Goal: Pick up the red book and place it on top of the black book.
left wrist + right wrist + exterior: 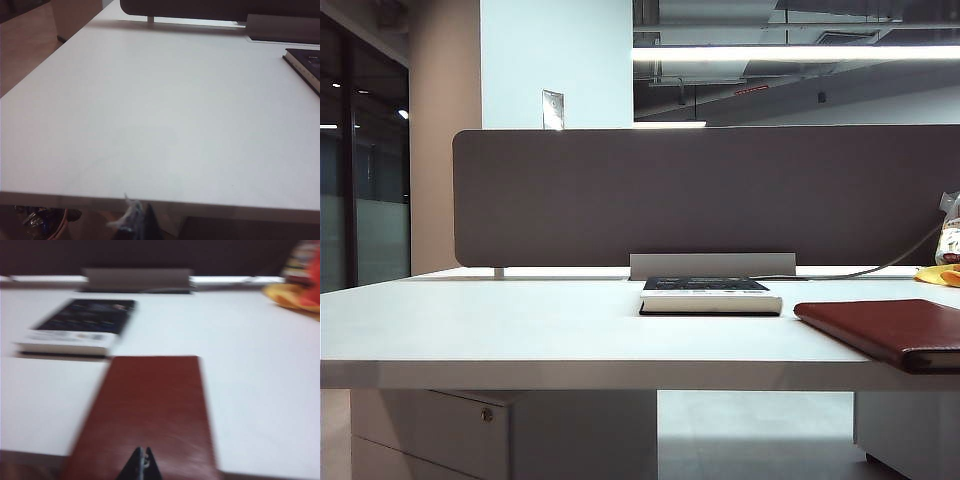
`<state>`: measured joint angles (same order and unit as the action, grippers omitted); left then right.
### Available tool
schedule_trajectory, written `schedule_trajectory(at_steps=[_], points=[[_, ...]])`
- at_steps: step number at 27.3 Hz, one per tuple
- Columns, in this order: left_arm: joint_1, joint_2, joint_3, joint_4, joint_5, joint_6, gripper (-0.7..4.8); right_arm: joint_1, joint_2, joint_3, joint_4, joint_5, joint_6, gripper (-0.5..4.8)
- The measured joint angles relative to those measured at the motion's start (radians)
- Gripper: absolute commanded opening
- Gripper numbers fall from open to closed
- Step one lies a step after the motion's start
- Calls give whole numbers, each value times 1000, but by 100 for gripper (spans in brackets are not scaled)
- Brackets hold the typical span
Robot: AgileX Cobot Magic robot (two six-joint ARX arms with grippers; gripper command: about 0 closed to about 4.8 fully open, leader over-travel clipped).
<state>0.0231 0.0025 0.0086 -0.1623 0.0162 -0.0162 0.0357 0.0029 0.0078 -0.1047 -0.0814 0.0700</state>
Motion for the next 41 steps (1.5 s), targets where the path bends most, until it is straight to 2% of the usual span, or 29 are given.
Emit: schedule_trajectory(at_steps=[6,8,18,22,24,28,30,34,37,41], points=[[0,0,0,0,2,-35,-5,0,0,0,116,-252,5,-6],[0,0,0,0,2,-40,-5,0,0,0,154,-287,5,-6],[0,0,0,0,2,-42,-5,0,0,0,158,-294,9,-6],[0,0,0,0,2,-45,-5,0,0,0,126,-293,76,-6],[0,0,0,0,4,-66,-6,0,0,0,121,-289,119,-6],[0,0,0,0,38,-174,-5,0,0,0,120,-279,169,-6],[0,0,0,0,63,-222,-5,0,0,0,113,-278,173,-6],[0,0,7,-4,173,-303,-5,0,0,0,69,-254,174,-6],[0,2,33,-33,264,-326,-5,0,0,0,46,-238,174,-6],[0,2,105,-50,311,-347,-5,0,0,0,35,-228,174,-6]])
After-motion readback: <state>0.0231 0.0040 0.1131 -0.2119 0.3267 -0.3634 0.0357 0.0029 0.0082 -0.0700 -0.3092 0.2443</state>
